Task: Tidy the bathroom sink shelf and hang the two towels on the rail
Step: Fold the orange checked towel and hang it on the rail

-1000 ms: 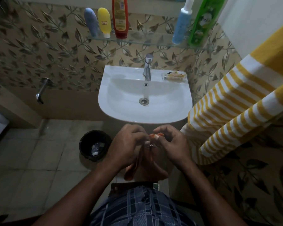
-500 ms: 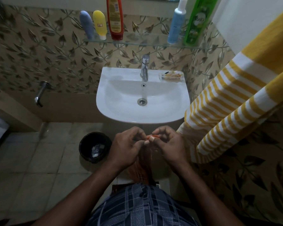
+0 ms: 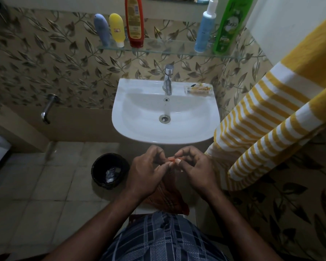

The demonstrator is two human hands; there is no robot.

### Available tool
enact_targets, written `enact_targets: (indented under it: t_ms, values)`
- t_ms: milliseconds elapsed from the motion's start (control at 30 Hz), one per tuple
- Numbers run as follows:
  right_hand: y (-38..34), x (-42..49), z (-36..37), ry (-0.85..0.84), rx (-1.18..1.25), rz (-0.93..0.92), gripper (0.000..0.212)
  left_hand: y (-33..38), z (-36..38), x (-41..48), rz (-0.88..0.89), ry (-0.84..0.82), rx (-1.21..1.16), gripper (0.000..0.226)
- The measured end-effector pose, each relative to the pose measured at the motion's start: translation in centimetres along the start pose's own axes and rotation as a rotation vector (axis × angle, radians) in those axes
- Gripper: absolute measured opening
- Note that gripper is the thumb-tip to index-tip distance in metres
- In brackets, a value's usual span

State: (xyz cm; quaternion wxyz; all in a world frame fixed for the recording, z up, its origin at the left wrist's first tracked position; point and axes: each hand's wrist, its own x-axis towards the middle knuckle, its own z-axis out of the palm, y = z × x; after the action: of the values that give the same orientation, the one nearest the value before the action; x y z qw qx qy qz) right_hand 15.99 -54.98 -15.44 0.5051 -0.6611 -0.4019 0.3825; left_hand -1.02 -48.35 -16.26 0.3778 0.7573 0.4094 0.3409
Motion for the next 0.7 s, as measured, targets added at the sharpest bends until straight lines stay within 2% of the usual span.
enact_targets:
  t_ms: [167, 333, 567, 700]
  values:
    - [-0.13, 0.00, 0.07, 0.022, -0.042, -0.033, 0.019, -0.29, 0.20, -0.24, 0.019, 0.023, 0.051, 0.030]
    - [-0.38, 0.03, -0.01, 0.045, -0.061, -0.046, 0.009, 0.09, -0.03, -0.28, 0.126, 0.058, 0.123, 0.025]
    - [-0.26, -0.39, -0.05, 0.062, -0.108, -0.039, 0.017, -0.26, -0.15, -0.11, 0.331, 0.023, 0.298, 0.012]
    - [-0.38, -0.42, -0.08, 0.044, -0.087, -0.029, 0.019, -0.06, -0.02, -0.08, 0.275, 0.029, 0.244, 0.013]
